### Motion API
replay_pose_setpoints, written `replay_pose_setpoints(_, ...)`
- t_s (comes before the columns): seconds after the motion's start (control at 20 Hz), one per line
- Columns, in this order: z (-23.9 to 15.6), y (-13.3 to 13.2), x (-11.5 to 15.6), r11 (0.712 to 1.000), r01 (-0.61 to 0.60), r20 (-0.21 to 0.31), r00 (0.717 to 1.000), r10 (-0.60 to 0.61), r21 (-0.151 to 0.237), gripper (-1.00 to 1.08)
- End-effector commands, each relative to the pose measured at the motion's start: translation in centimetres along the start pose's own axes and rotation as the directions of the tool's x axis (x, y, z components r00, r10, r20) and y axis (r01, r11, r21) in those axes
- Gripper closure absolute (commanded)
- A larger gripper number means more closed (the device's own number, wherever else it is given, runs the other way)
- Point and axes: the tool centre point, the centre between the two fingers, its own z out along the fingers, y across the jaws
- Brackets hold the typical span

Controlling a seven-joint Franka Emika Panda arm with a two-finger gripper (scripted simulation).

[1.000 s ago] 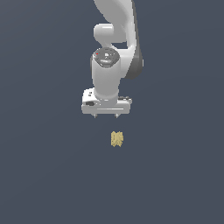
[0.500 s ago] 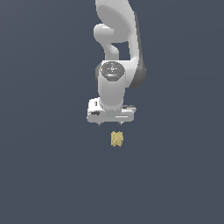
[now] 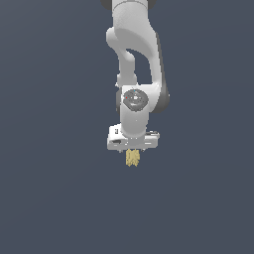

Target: Pick up the object and move it to a goal position.

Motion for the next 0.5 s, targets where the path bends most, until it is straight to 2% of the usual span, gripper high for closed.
replay_pose_setpoints(0.0, 0.6, -0.3, 0.3, 1.0, 0.001, -0.005, 1.0, -0.001, 0.003, -0.92)
replay_pose_setpoints(0.45, 1.7, -0.4, 0.3, 1.0, 0.002, -0.004, 1.0, -0.002, 0.004, -0.92)
